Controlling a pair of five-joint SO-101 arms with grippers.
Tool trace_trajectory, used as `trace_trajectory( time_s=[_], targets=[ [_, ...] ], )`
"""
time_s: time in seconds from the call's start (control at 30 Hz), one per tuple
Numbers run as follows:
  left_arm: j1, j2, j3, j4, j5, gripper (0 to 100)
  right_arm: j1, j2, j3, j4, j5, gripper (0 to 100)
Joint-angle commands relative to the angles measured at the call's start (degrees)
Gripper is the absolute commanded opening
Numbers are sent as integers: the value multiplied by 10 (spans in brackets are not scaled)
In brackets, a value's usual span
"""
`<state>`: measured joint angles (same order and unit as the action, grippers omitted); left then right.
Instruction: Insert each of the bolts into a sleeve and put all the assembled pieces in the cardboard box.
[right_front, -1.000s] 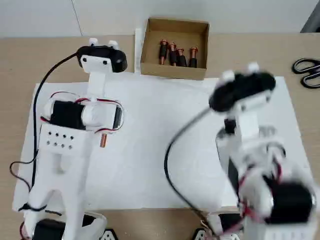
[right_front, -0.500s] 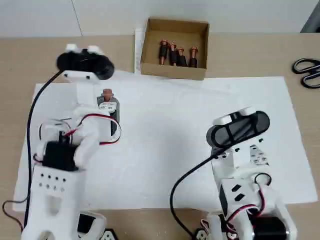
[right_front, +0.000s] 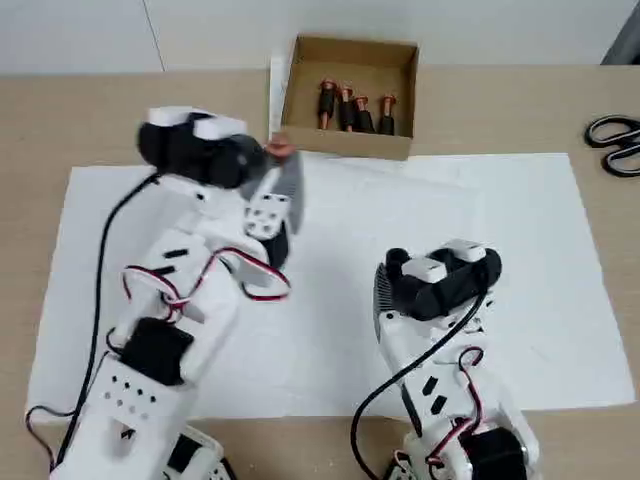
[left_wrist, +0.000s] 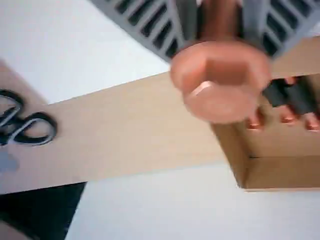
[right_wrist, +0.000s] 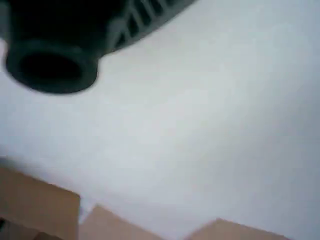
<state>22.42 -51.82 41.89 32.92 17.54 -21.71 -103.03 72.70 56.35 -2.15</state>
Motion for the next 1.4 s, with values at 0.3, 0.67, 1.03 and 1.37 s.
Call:
trace_trajectory(
  time_s=[0.3, 0.67, 1.03, 1.37],
  targets=[
    [69, 5, -1, -22, 88, 6, -44, -3, 77, -109, 5, 4],
    [100, 5, 54, -43, 88, 6, -73, -2, 92, -129, 5, 4],
    [100, 4, 80, -73, 88, 6, -74, -3, 92, -131, -34, 4],
    [100, 4, 74, -73, 88, 6, -91, 1, 92, -131, -33, 4]
  ],
)
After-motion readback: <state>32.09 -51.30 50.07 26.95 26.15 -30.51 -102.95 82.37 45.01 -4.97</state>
